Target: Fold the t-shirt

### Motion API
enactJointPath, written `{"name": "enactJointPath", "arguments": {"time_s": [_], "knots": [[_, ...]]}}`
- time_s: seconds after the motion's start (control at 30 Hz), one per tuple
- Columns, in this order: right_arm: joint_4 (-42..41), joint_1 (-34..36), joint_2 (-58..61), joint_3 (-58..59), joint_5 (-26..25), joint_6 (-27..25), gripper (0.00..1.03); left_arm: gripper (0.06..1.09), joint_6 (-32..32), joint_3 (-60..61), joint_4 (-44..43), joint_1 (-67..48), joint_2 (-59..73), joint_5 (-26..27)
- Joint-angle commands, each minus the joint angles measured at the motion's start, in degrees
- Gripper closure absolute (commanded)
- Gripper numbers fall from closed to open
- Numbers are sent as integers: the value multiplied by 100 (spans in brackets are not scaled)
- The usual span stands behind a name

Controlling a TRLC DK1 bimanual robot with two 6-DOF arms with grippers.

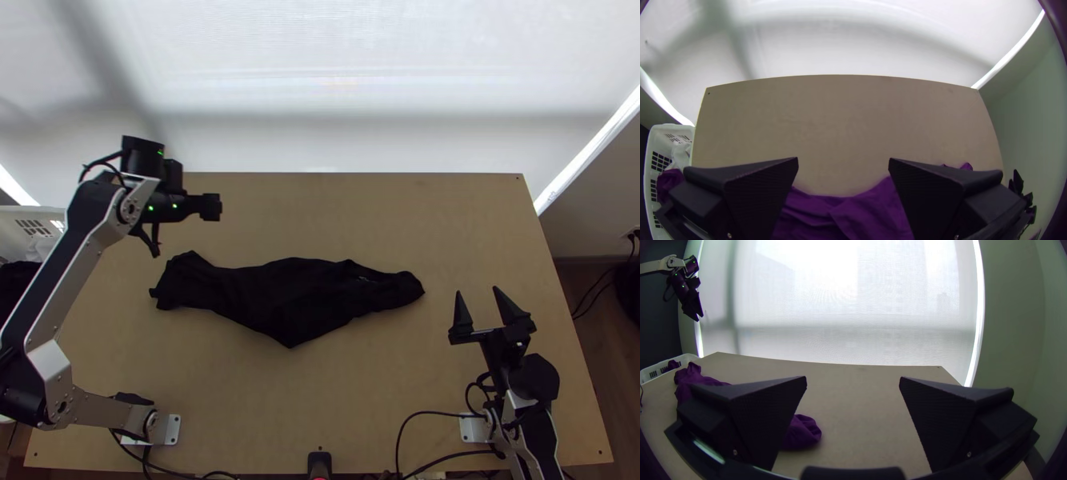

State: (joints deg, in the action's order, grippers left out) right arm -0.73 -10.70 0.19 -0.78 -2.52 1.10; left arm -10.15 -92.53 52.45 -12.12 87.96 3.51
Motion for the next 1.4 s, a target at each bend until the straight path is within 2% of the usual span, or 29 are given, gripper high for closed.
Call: {"name": "enactJointPath", "arguments": {"time_s": [0.0, 0.33, 0.6, 0.83, 0.9, 1.07, 1.17, 1.3, 1.37], "knots": [[108, 24, -27, 34, -55, 92, 5, 10, -312, 165, 143, -212, -122, -87], [108, -81, -27, 34, -46, 145, 5, 10, -637, 121, 899, -476, -271, -87], [161, -468, -36, 16, 129, 127, 5, 10, -655, 183, 978, -352, -306, -87], [311, -1013, 131, -546, 209, -286, 5, 10, -514, 130, 864, -265, -236, -87], [311, -1259, 614, -942, 209, -480, 5, 10, -496, 113, 767, -247, -209, -78], [486, -1664, 2899, -2339, 209, -752, 5, 10, -391, 86, 732, -177, -192, -70], [653, -2077, 3752, -3148, 209, -963, 5, 10, -391, 121, 635, -106, -262, -34], [1400, -2701, 5044, -4449, 279, -1174, 5, 10, -409, 244, 424, 8, -403, 1], [1778, -2903, 5677, -5108, 551, -1174, 5, 10, -479, 253, 380, 61, -447, 1]]}}
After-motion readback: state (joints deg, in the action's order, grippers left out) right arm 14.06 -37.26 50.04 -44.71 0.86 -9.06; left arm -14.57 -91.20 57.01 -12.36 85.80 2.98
